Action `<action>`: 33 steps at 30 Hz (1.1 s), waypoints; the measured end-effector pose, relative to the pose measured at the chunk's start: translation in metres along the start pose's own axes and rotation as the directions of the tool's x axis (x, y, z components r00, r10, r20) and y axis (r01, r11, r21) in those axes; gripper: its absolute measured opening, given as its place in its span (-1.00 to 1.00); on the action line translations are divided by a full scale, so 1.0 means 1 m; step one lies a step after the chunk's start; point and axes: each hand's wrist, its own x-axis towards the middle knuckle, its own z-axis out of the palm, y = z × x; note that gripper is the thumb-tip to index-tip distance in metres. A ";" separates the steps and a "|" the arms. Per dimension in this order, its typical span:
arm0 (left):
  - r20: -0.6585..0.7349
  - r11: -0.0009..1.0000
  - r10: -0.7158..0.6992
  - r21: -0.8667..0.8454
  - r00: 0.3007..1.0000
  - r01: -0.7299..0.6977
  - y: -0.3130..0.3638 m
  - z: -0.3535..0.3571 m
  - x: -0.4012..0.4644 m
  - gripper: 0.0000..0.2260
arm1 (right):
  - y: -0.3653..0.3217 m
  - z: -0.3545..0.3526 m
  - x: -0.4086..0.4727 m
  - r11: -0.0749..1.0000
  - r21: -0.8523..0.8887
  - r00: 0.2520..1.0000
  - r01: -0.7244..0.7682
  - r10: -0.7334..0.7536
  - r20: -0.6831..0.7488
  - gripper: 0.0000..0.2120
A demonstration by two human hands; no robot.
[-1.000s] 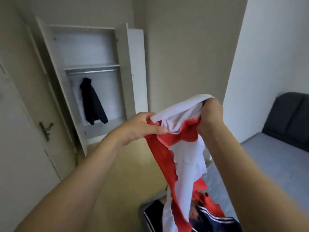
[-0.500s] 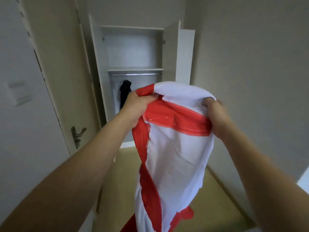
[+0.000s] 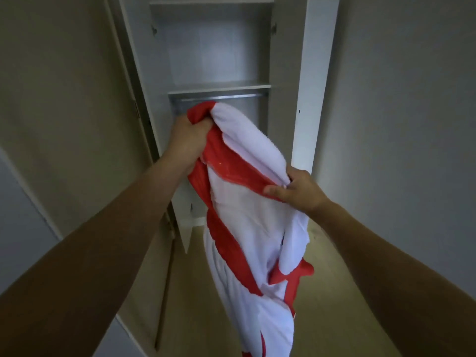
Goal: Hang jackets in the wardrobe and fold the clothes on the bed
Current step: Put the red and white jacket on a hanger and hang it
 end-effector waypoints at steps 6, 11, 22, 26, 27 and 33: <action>-0.190 0.993 0.033 -0.103 0.981 -0.053 -0.051 -0.008 0.133 -0.83 | 0.128 0.044 0.112 0.899 -0.168 0.913 -0.405 0.408 -0.017 -0.78; -0.091 0.664 0.177 0.746 0.980 -0.051 -0.148 -0.020 0.226 -0.44 | 0.095 0.041 0.256 0.969 -0.019 0.960 -0.244 0.239 -0.147 -0.72; 0.209 0.897 -0.432 0.204 0.878 0.393 -0.302 0.104 0.364 -0.82 | 0.097 0.023 0.478 0.906 -0.403 0.977 0.129 -0.045 0.211 -0.64; 0.013 0.914 -0.391 -0.110 0.920 0.390 -0.301 0.132 0.446 -0.75 | 0.190 0.038 0.534 0.788 -0.601 0.968 -0.134 0.235 0.092 -0.74; 0.042 0.930 -0.352 -0.098 0.935 0.355 -0.302 0.144 0.460 -0.74 | 0.209 0.046 0.552 0.826 -0.517 0.961 -0.224 0.276 0.025 -0.79; -0.144 0.798 -0.545 -0.393 0.826 0.457 -0.350 0.164 0.570 -0.77 | 0.326 0.079 0.662 0.863 -0.334 0.923 -0.380 0.329 -0.200 -0.67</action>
